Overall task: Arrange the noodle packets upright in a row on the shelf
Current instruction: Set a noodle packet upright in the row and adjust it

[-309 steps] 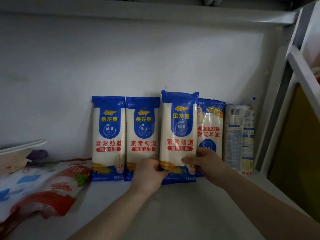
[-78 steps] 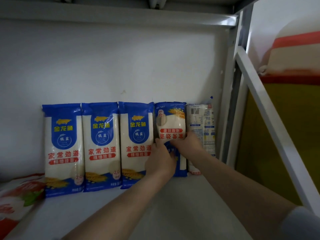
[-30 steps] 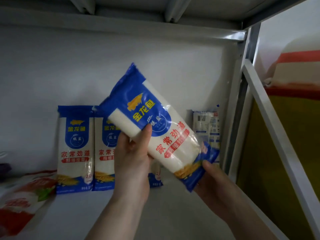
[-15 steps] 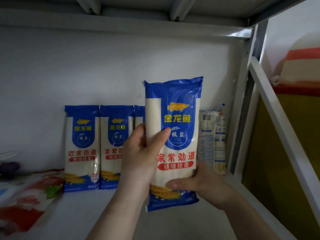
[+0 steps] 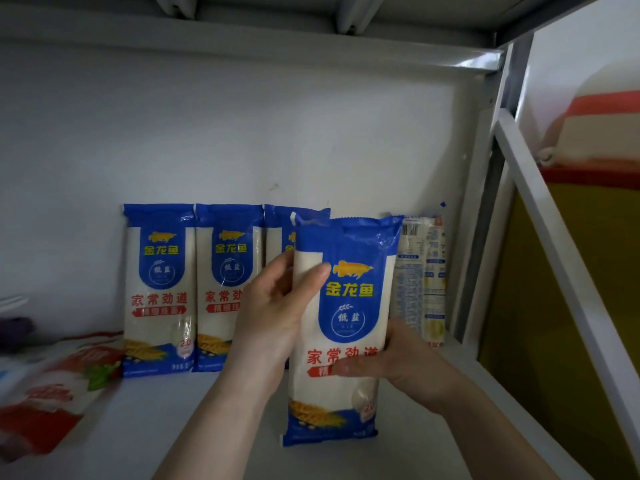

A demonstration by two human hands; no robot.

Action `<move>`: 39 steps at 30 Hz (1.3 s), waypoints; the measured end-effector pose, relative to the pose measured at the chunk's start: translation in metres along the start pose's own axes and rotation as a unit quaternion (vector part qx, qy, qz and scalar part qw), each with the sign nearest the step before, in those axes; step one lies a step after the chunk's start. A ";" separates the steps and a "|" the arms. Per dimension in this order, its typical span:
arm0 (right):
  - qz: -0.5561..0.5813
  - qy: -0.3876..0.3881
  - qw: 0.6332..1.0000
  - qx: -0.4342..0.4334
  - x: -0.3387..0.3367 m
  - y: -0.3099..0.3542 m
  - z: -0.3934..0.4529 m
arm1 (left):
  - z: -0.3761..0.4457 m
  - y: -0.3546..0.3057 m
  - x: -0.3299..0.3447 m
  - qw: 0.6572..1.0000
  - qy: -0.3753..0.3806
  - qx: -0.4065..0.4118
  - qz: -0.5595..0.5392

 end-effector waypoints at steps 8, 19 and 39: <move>0.046 -0.056 0.994 -0.080 -0.002 0.038 -0.012 | 0.003 -0.015 0.003 0.998 -0.019 0.060 0.023; 0.176 -0.197 0.934 -0.241 -0.007 0.079 -0.022 | 0.001 -0.033 0.004 0.994 -0.049 0.094 -0.038; 0.139 -0.222 0.925 -0.275 -0.004 0.075 -0.025 | 0.002 -0.028 -0.003 0.994 -0.066 0.027 -0.085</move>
Point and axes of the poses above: each hand's wrist, its own z-axis towards the middle knuckle, its own x-axis out of the palm, y = z × x, the point moved 1 cm from there along z, towards the middle knuckle, and after that the axes turned 2 degrees about x, right-handed, at the moved point
